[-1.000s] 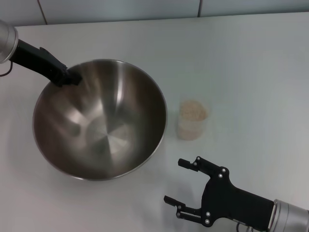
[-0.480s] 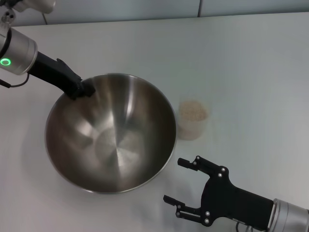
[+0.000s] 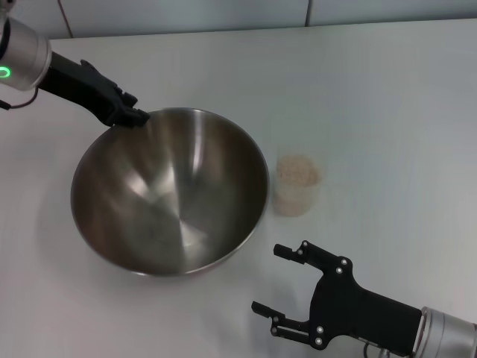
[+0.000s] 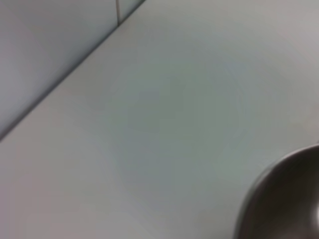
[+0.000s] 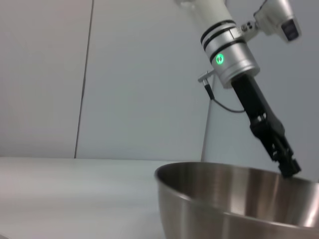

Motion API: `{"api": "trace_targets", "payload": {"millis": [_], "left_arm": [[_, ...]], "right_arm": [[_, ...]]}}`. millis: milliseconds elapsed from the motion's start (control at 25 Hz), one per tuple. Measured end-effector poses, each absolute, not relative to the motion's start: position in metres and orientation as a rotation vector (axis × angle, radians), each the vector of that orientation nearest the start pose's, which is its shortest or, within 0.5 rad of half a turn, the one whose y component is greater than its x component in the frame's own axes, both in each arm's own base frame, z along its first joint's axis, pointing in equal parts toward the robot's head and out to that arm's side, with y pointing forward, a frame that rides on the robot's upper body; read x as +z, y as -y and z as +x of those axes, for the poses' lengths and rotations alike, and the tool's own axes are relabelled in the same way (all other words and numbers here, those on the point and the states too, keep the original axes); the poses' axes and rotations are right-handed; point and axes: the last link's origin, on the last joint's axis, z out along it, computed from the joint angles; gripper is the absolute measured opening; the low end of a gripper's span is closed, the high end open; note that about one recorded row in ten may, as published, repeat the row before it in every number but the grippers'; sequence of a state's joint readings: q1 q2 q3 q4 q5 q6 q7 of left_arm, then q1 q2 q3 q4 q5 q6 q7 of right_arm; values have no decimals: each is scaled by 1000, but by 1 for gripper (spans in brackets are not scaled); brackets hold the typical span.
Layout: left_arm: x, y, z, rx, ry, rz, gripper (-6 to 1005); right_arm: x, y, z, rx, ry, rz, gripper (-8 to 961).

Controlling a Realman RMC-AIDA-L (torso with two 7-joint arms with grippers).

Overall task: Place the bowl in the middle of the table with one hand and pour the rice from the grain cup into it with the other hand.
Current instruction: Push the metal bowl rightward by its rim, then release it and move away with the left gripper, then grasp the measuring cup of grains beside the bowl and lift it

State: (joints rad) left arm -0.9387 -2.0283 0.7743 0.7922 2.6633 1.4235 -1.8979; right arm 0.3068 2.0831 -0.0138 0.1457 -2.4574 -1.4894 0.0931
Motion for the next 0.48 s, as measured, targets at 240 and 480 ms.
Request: {"api": "trace_targets", "payload": {"millis": [240, 480], "left_arm": [[39, -429, -181, 206, 556, -2751, 414], [80, -412, -167, 20, 295, -2603, 537]], "right_arm": [[-110, -185, 288, 880, -63, -2492, 774], [-111, -186, 286, 886, -63, -2493, 773]]}}
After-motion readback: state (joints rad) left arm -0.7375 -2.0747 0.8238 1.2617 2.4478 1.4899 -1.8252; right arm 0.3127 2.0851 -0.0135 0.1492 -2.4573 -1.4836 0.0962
